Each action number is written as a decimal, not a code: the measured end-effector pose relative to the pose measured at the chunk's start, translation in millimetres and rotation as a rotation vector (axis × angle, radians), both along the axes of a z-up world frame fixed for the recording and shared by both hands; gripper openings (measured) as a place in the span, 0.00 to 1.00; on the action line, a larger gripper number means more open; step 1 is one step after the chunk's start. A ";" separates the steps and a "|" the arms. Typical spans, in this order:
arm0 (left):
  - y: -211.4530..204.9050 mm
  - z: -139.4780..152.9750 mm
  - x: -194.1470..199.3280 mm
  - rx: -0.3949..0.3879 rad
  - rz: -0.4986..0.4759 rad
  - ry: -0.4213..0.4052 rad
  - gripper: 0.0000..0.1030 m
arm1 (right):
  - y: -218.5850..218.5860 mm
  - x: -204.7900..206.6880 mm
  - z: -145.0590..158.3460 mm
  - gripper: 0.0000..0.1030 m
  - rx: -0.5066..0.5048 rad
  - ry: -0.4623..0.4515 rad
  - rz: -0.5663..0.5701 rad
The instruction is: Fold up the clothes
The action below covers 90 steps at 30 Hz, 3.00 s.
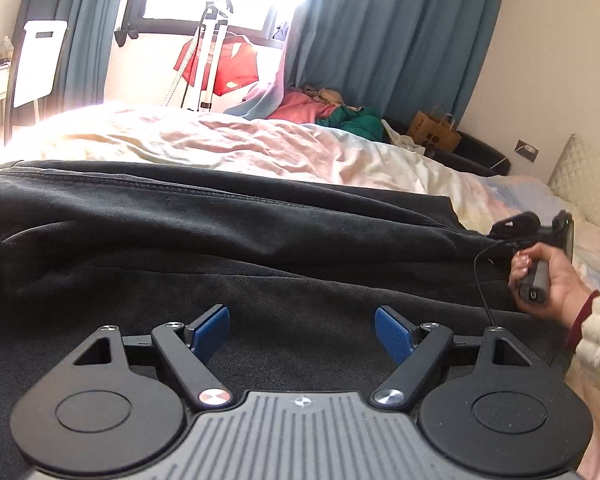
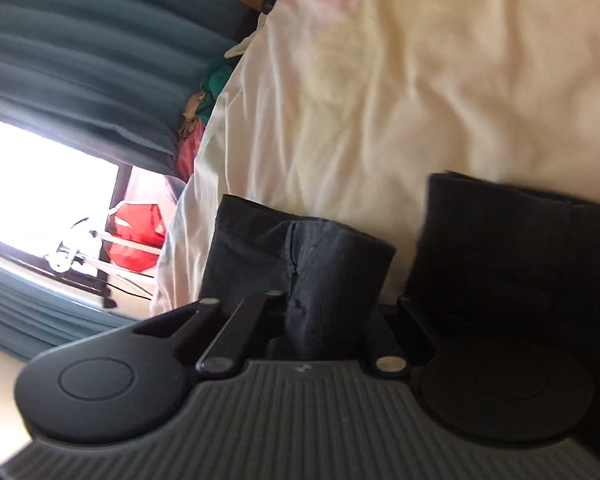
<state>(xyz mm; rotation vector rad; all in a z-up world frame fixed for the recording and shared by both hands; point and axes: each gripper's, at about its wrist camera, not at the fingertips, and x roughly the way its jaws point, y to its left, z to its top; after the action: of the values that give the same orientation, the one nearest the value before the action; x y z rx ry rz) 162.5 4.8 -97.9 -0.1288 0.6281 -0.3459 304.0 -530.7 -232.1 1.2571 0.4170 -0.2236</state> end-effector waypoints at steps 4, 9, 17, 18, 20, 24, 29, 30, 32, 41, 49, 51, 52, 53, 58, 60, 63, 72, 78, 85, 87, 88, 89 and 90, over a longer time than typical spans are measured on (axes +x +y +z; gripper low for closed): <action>-2.6 -5.6 0.7 0.014 0.009 0.010 0.80 | 0.6 -4.5 6.9 0.12 -0.009 -0.014 -0.014; -7.0 -10.8 -0.1 0.034 0.017 0.015 0.80 | 7.0 -2.8 31.1 0.14 -0.164 0.046 0.027; -22.3 -4.9 -14.4 0.095 0.003 -0.032 0.80 | 19.8 -44.1 66.1 0.76 -0.417 0.129 0.005; -24.2 -4.1 -16.2 0.102 0.002 -0.038 0.80 | 31.1 -52.1 75.8 0.81 -0.474 0.131 0.023; -28.1 -2.7 -19.7 0.117 -0.002 -0.049 0.80 | 54.1 -68.0 95.3 0.81 -0.590 0.133 0.062; -37.7 4.8 -37.9 0.135 0.003 -0.068 0.80 | 110.1 -103.3 131.2 0.80 -0.788 0.111 0.224; -47.9 19.2 -66.5 0.161 -0.025 -0.113 0.80 | 178.9 -157.1 170.0 0.79 -0.988 0.057 0.401; -49.3 22.4 -73.8 0.167 -0.030 -0.127 0.80 | 186.8 -167.4 174.4 0.79 -0.993 0.044 0.416; -49.8 27.4 -86.1 0.177 -0.029 -0.140 0.80 | 198.7 -192.7 180.1 0.79 -0.986 0.018 0.438; -30.9 43.1 -131.1 0.193 0.015 -0.133 0.82 | 227.0 -256.3 185.7 0.79 -0.999 -0.022 0.466; 66.1 55.4 -117.7 0.079 0.262 0.128 0.83 | 224.8 -248.3 181.4 0.79 -0.970 0.004 0.465; 106.4 56.0 -113.2 0.023 0.369 0.211 0.83 | 223.8 -246.6 180.0 0.79 -0.962 0.012 0.465; 126.8 56.2 -111.2 -0.006 0.422 0.251 0.83 | 223.3 -245.8 179.3 0.79 -0.957 0.015 0.464; 148.1 54.6 -110.5 -0.037 0.481 0.297 0.83 | 222.9 -244.9 178.6 0.79 -0.953 0.019 0.464; 243.1 36.7 -125.3 -0.351 0.742 0.572 0.83 | 218.5 -239.6 174.8 0.79 -0.934 0.057 0.443; 266.1 35.8 -134.5 -0.434 0.825 0.621 0.83 | 215.5 -238.6 174.0 0.79 -0.922 0.064 0.436; 280.0 38.0 -147.8 -0.424 0.902 0.627 0.83 | 209.4 -237.5 172.2 0.79 -0.898 0.074 0.423; 313.9 20.2 -147.9 -0.487 0.976 0.556 0.82 | 147.8 -237.0 169.9 0.79 -0.698 0.113 0.269; 307.9 21.2 -152.3 -0.519 0.911 0.344 0.81 | 73.6 -240.6 143.6 0.80 -0.477 0.191 0.090; 319.5 13.1 -172.8 -0.782 0.900 0.282 0.78 | 18.9 -230.5 81.5 0.81 -0.134 0.254 0.025; 320.0 11.8 -176.4 -0.814 0.877 0.273 0.78 | 15.0 -223.9 71.9 0.80 -0.107 0.263 0.020; 318.7 11.3 -175.7 -0.809 0.861 0.281 0.78 | 13.6 -220.3 66.1 0.80 -0.078 0.252 0.018; 317.1 10.8 -174.7 -0.803 0.845 0.292 0.78 | 12.3 -216.7 60.2 0.80 -0.048 0.240 0.017; 315.4 7.2 -170.3 -0.792 0.827 0.311 0.78 | 12.1 -213.3 54.9 0.79 -0.019 0.228 0.013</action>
<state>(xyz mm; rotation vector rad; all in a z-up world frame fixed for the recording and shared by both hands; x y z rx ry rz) -7.8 320.2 -90.7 -1.1820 0.6585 0.2565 90.7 -518.6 -177.2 1.2137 0.6171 -0.3613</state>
